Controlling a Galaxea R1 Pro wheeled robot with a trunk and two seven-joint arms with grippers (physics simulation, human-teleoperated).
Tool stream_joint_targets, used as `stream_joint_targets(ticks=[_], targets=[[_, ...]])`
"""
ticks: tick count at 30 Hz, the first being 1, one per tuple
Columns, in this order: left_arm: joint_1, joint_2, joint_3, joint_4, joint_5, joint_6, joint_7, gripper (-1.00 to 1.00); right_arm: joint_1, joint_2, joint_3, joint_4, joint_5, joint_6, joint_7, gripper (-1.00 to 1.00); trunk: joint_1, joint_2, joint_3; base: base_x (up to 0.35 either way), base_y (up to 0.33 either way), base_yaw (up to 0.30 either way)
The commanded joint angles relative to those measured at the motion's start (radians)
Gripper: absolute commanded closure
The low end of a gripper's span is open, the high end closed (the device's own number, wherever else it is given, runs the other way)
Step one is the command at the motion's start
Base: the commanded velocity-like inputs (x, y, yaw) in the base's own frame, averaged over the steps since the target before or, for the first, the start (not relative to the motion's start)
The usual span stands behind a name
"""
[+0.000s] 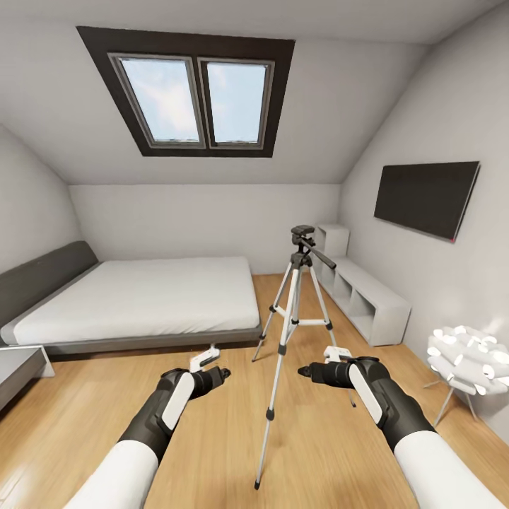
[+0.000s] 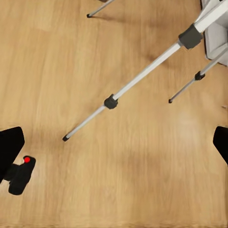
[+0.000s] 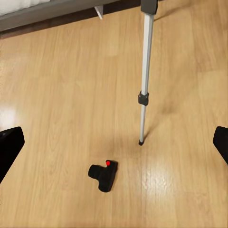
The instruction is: Attach the digital camera to the camera tripod in the bedroom.
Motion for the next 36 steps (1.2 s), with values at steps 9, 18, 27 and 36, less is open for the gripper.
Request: stream_joint_targets(ticks=[9, 18, 27, 36], targets=[[-0.001, 0.005, 0.003, 0.106, 0.073, -0.010, 0.001, -1.00, -0.001, 0.001, 0.002, 0.020, 0.005, 0.003, 0.005, -1.00, 0.035, -0.065, -0.030, 0.000, 0.000, 0.000], [-0.001, 0.006, 0.002, 0.108, 0.086, -0.013, 0.006, -1.00, -0.001, 0.001, 0.003, 0.031, 0.005, 0.002, 0.005, -1.00, 0.069, -0.128, -0.058, 0.000, 0.000, 0.000], [-0.001, 0.006, 0.002, 0.108, 0.086, -0.035, 0.010, -1.00, -0.001, -0.011, -0.001, 0.028, 0.006, 0.001, 0.008, -1.00, 0.104, -0.191, -0.086, 0.000, 0.000, 0.000], [-0.001, 0.006, 0.001, 0.107, 0.086, -0.046, 0.010, -1.00, -0.001, -0.012, -0.001, 0.028, 0.006, 0.002, 0.022, -1.00, 0.138, -0.254, -0.114, 0.000, 0.000, 0.000]])
